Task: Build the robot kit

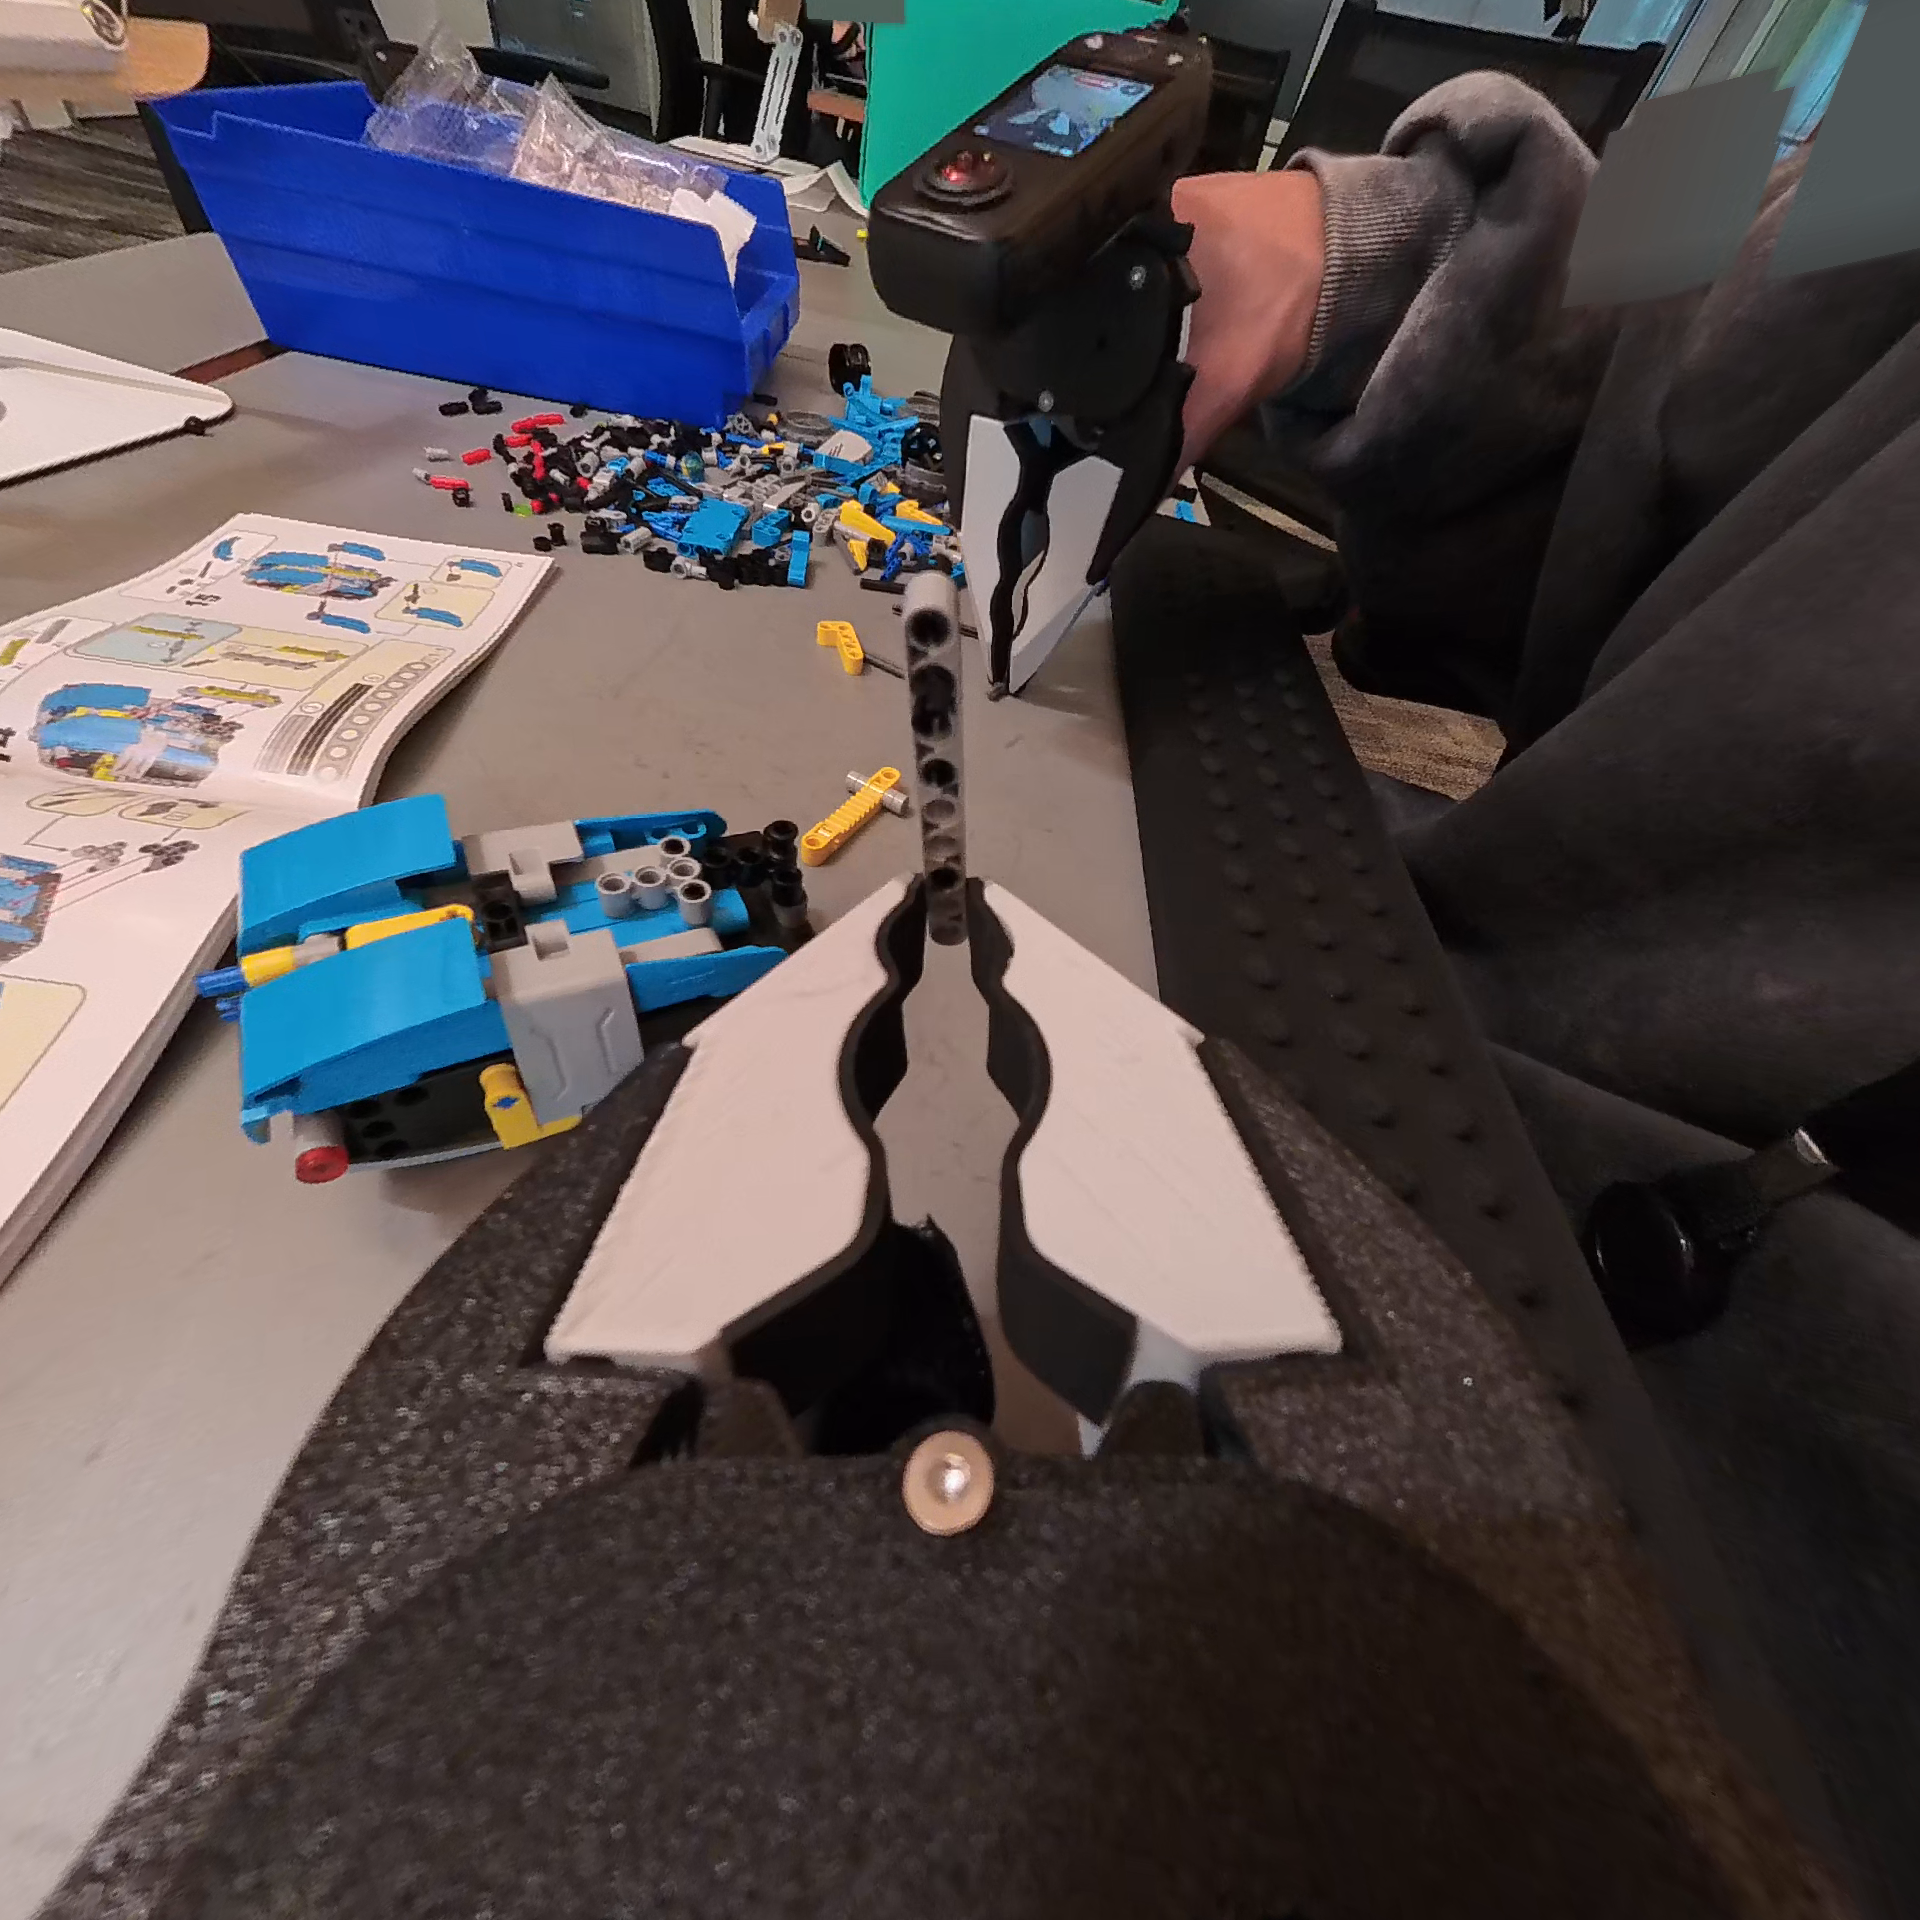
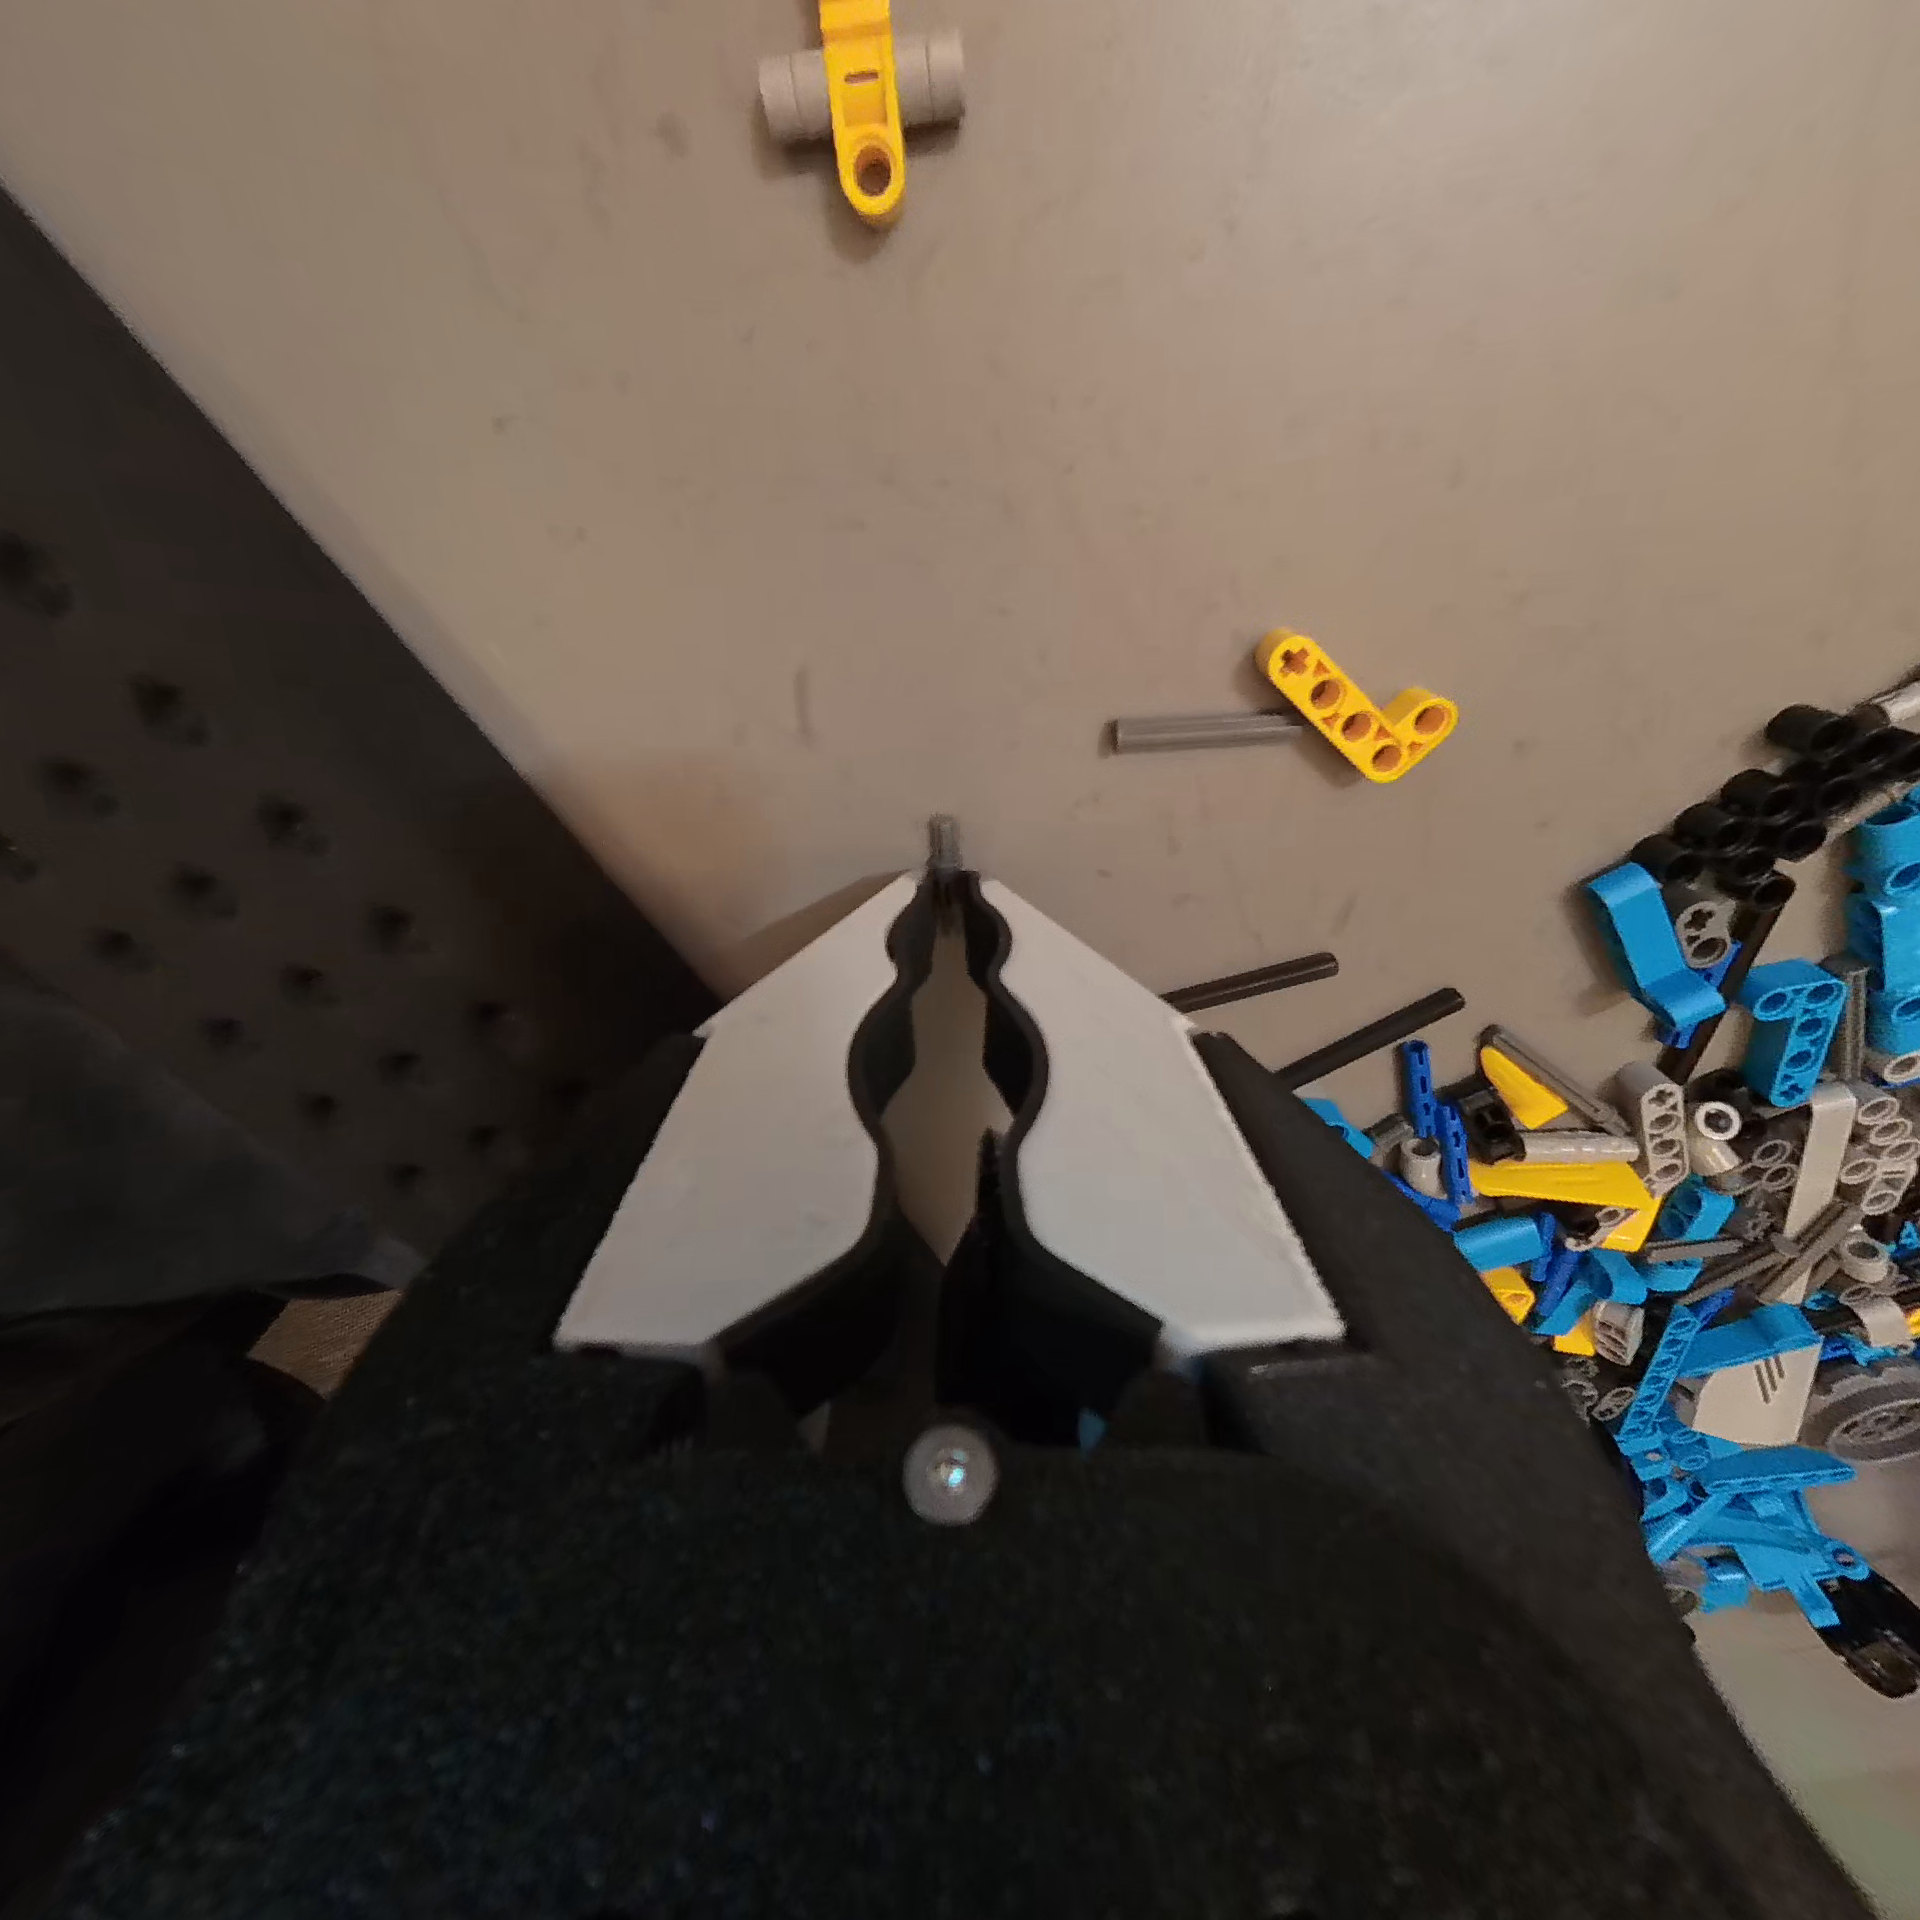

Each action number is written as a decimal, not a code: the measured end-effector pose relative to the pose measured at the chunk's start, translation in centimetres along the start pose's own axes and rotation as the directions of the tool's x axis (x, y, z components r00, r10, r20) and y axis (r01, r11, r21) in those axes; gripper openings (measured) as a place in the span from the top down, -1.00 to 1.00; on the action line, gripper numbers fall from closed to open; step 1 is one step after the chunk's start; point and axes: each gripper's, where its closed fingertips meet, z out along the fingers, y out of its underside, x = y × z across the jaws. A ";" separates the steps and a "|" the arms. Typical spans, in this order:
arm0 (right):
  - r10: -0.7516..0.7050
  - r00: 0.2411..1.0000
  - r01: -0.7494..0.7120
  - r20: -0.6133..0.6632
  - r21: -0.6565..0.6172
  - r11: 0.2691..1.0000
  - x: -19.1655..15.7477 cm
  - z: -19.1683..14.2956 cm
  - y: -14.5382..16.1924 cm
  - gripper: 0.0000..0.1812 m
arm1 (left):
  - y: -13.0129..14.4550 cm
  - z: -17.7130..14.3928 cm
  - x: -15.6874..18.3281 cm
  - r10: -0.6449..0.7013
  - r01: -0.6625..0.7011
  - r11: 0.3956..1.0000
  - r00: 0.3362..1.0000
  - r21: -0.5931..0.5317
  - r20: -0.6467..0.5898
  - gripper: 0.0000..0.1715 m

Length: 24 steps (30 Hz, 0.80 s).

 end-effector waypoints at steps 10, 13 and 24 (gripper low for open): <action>-0.204 0.964 -0.050 0.172 0.867 0.496 -8.3 -9.9 -18.2 0.96 | -1.5 -0.4 -0.8 -0.013 0.007 0.996 0.997 0.086 0.071 0.92; -0.210 0.952 -0.117 0.223 0.898 0.423 -9.7 -9.1 -20.9 0.96 | -1.7 -0.7 -1.4 0.029 -0.042 0.995 0.990 0.091 0.137 0.92; -0.158 0.945 -0.205 0.285 0.897 0.391 -9.6 -8.1 -22.7 0.96 | -2.0 -0.8 -1.9 0.051 -0.074 0.991 0.979 0.112 0.198 0.92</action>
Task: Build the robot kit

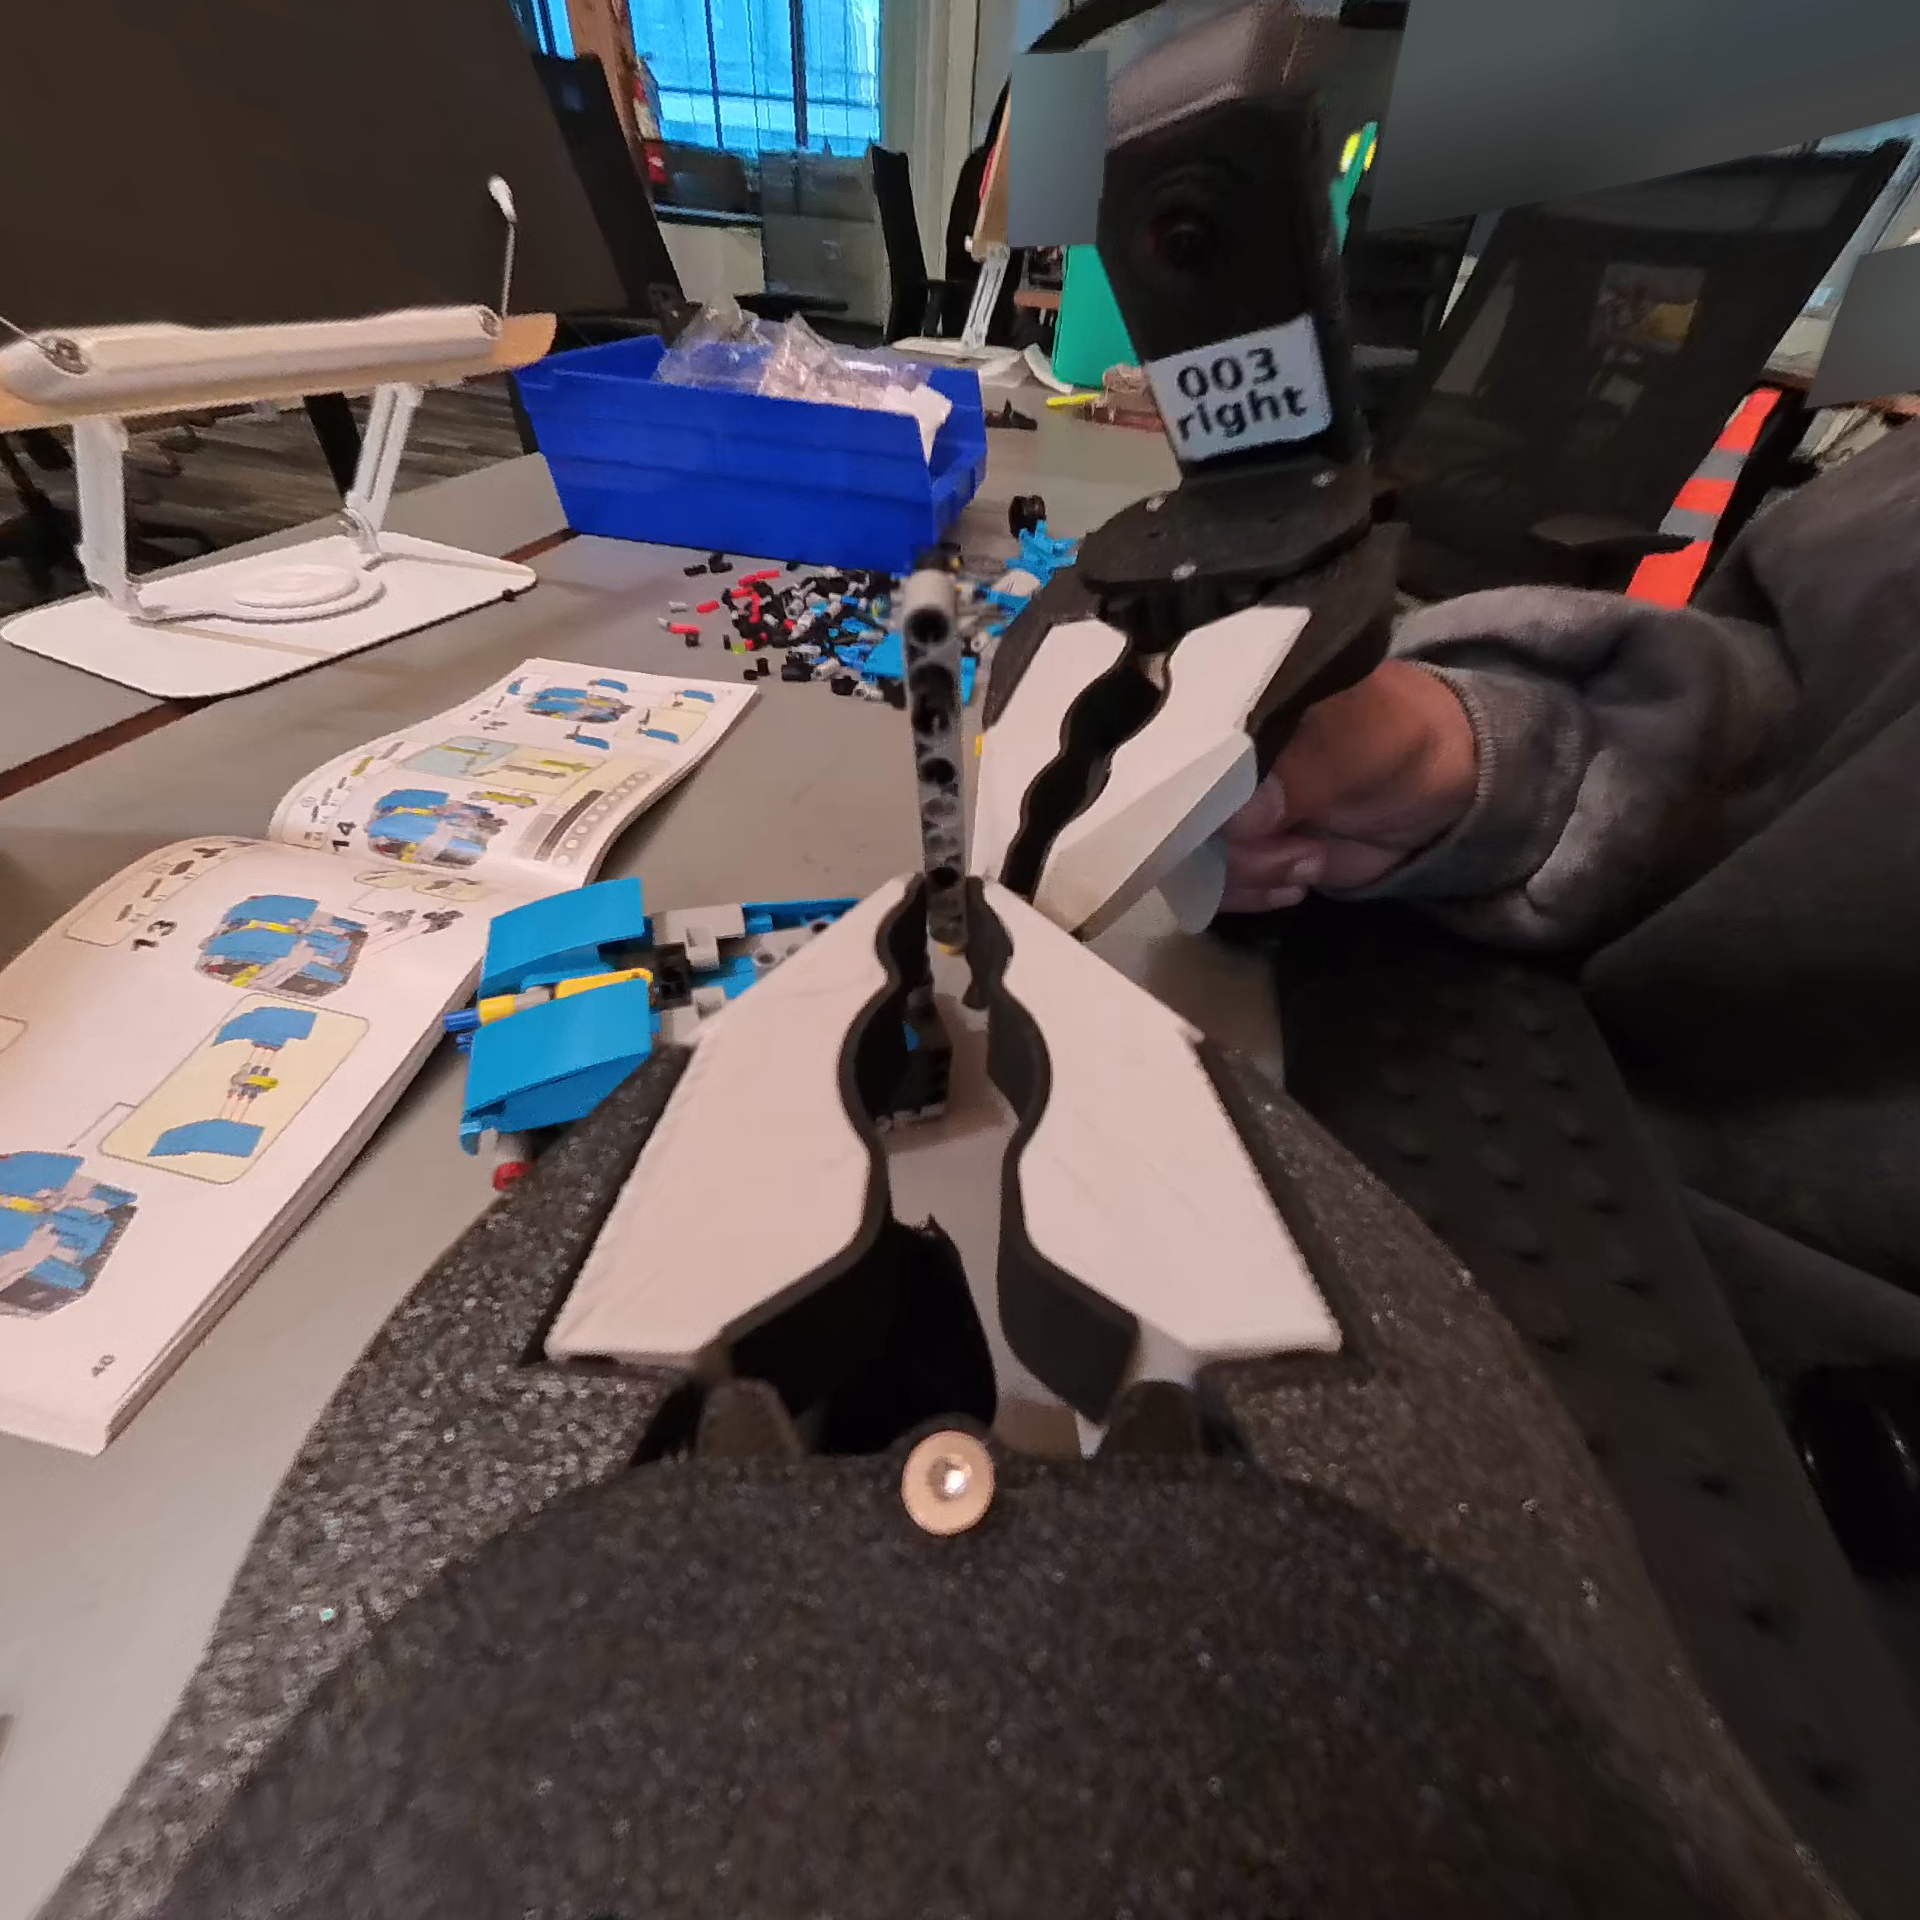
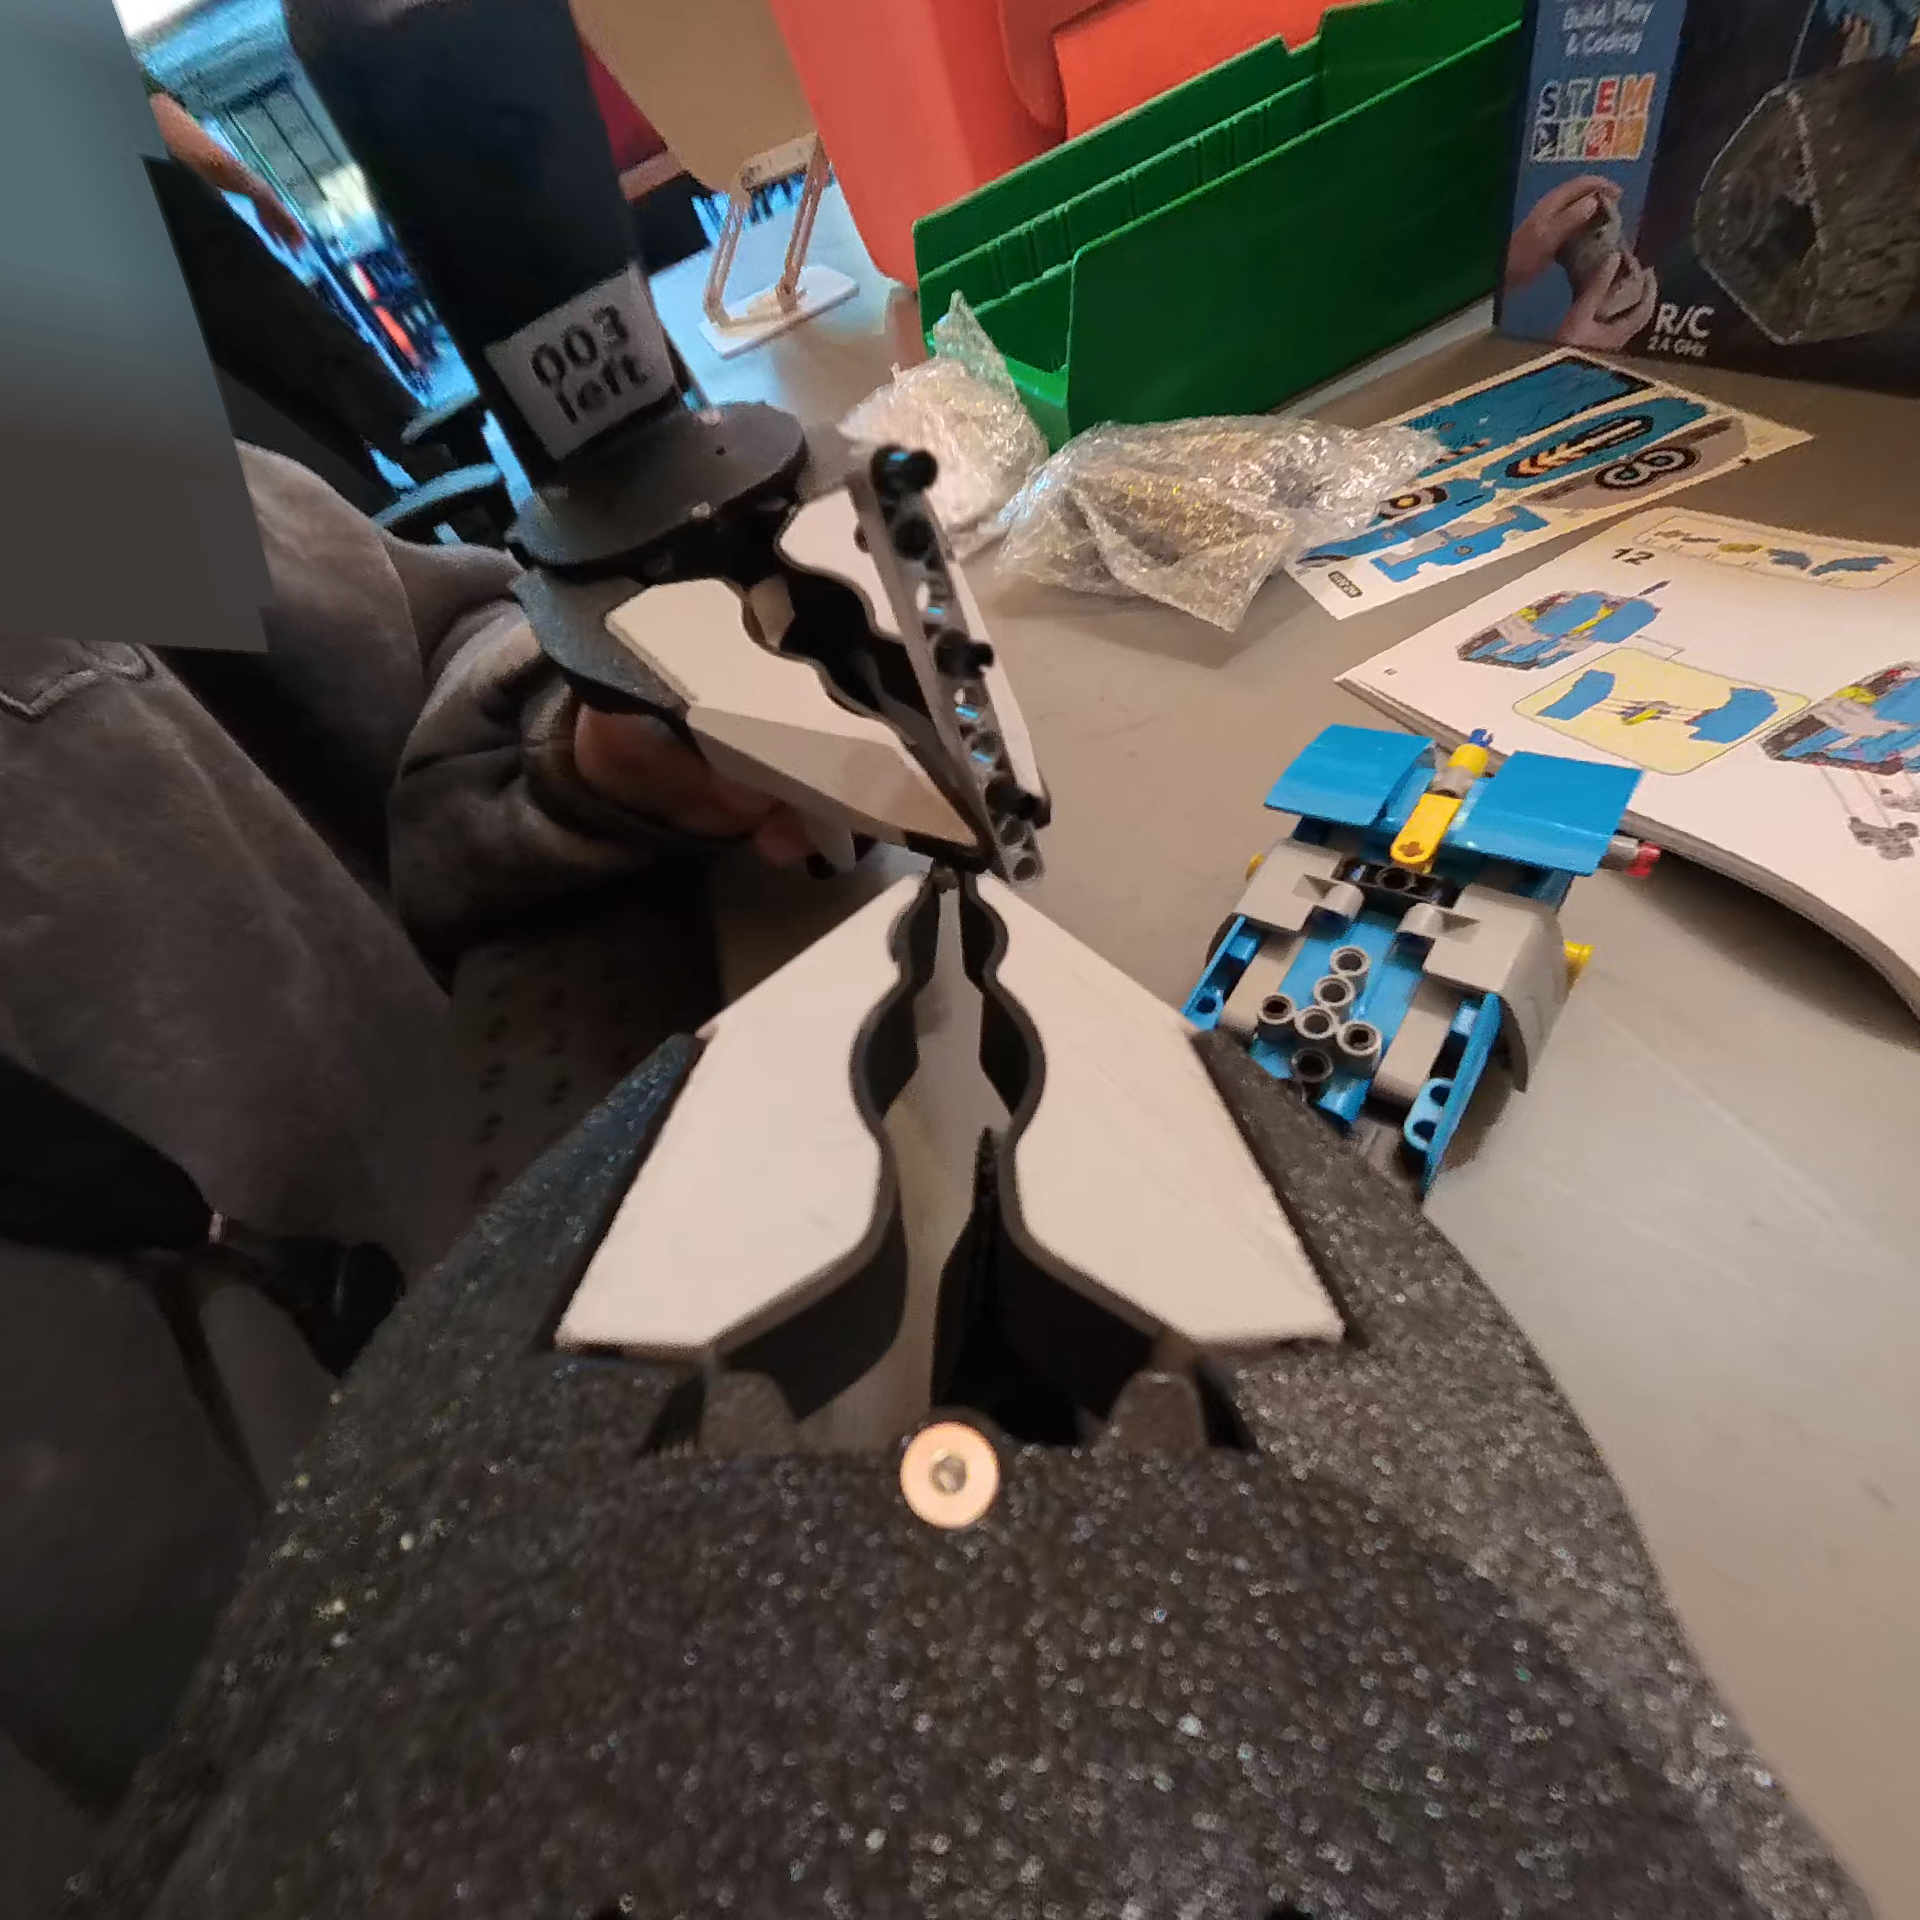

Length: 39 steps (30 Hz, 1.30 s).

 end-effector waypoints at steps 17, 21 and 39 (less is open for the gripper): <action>0.076 0.997 -0.074 -0.003 0.194 0.978 -0.2 -0.3 -3.1 0.96 | -2.9 -0.5 -0.7 0.118 -0.145 0.983 0.968 0.114 0.221 0.92; 0.122 0.988 -0.142 0.096 0.238 0.961 -0.9 -0.7 -3.7 0.97 | -3.7 -0.6 -0.1 0.157 -0.194 0.968 0.963 0.157 0.221 0.92; -0.071 0.994 0.051 0.087 0.208 0.977 -0.7 -3.7 -3.8 0.98 | -3.6 -1.6 1.7 -0.221 0.301 0.936 0.906 0.183 -0.361 0.92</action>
